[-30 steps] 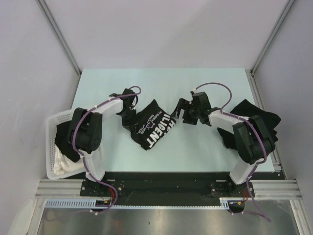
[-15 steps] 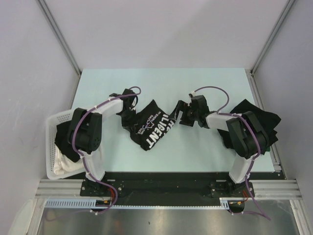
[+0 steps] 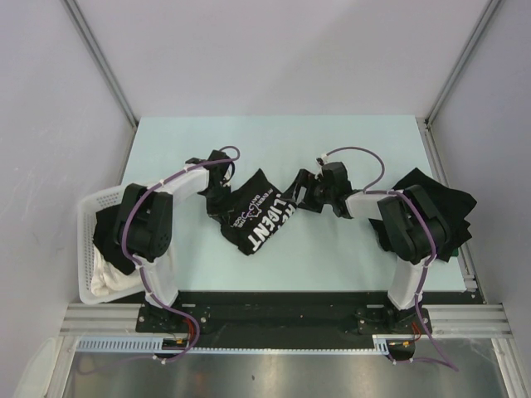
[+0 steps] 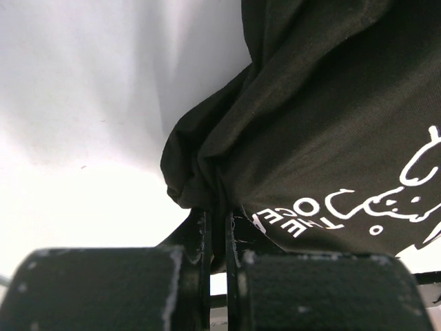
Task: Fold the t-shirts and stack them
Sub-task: Neatly place the folded tshirt to the corner
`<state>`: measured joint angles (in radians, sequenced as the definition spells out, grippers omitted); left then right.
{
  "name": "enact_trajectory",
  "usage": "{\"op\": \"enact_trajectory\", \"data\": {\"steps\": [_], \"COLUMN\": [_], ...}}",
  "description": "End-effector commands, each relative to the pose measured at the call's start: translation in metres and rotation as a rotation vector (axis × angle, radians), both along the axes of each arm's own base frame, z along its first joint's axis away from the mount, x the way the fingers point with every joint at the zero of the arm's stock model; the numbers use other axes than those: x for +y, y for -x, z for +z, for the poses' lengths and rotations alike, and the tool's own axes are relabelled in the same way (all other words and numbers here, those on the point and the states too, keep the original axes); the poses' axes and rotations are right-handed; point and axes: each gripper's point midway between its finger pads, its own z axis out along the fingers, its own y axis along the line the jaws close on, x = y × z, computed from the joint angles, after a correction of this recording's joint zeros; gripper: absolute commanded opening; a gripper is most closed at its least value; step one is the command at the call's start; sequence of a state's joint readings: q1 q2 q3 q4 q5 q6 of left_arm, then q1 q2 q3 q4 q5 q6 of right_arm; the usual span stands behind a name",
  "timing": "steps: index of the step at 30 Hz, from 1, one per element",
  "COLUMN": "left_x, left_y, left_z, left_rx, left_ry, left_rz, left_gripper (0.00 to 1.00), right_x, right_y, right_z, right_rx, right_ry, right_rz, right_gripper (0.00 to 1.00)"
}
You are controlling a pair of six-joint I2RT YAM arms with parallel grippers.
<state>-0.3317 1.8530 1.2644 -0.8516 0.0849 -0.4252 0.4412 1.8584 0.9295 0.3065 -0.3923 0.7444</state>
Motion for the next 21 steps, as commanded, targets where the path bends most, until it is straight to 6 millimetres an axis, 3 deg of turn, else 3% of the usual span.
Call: {"op": "enact_trajectory", "data": {"steps": [1, 5, 11, 12, 21], "left_x": [-0.0014, -0.0024, -0.0019, -0.0019, 0.0015], "left_y": [-0.0006, -0.0013, -0.0003, -0.0003, 0.0037], "left_z": [0.0142, 0.0152, 0.0158, 0.0159, 0.0160], "left_rx": [-0.033, -0.036, -0.036, -0.038, -0.037], "left_ry": [0.005, 0.009, 0.009, 0.010, -0.001], "left_rz": [-0.016, -0.013, -0.015, -0.015, -0.021], "left_gripper": [0.00, 0.00, 0.00, 0.00, 0.00], "right_x": [-0.0032, -0.0029, 0.0028, 0.0038, 0.0060], "right_y": [0.0238, 0.0277, 0.0305, 0.0311, 0.0265], "right_z": [-0.0229, -0.0251, -0.0248, -0.0254, -0.0269], "right_rx": [0.087, 0.100, 0.113, 0.118, 0.111], "right_ry": [0.060, 0.063, 0.033, 0.027, 0.007], "right_rz": [0.029, 0.039, 0.055, 0.060, 0.057], "right_gripper": [0.91, 0.84, 0.59, 0.50, 0.25]}}
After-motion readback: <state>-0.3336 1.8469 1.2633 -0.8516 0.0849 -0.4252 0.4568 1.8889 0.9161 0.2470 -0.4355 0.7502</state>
